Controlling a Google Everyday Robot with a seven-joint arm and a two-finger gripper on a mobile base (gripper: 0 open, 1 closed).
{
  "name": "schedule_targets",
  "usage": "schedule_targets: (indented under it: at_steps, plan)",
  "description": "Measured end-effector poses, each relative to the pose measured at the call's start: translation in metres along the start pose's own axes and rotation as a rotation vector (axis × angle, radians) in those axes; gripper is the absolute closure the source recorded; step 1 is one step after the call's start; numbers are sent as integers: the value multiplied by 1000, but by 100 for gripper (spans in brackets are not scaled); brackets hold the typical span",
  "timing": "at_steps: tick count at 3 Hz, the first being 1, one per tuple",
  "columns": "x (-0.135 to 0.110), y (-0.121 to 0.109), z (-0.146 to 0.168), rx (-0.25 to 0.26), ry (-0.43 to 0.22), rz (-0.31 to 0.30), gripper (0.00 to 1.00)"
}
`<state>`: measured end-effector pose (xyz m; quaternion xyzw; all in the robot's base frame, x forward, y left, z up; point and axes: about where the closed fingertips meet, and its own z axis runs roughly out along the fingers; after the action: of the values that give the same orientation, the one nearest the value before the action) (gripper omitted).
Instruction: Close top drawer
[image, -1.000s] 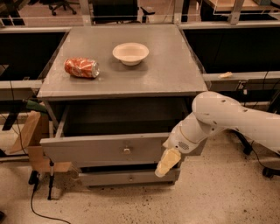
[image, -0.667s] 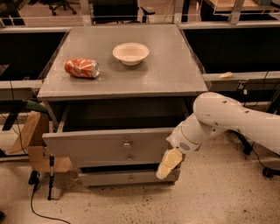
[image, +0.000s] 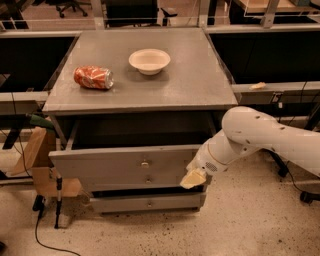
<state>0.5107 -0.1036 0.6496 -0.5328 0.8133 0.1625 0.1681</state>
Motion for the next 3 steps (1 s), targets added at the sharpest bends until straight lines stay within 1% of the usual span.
schedule_targets:
  at_steps: [1,2,3]
  plan:
    - [0,-4,-1,8,0,4,73]
    - [-9,-16,-4,25,4,-6,96]
    - [-20,-30,-2,47,-5,-10,100]
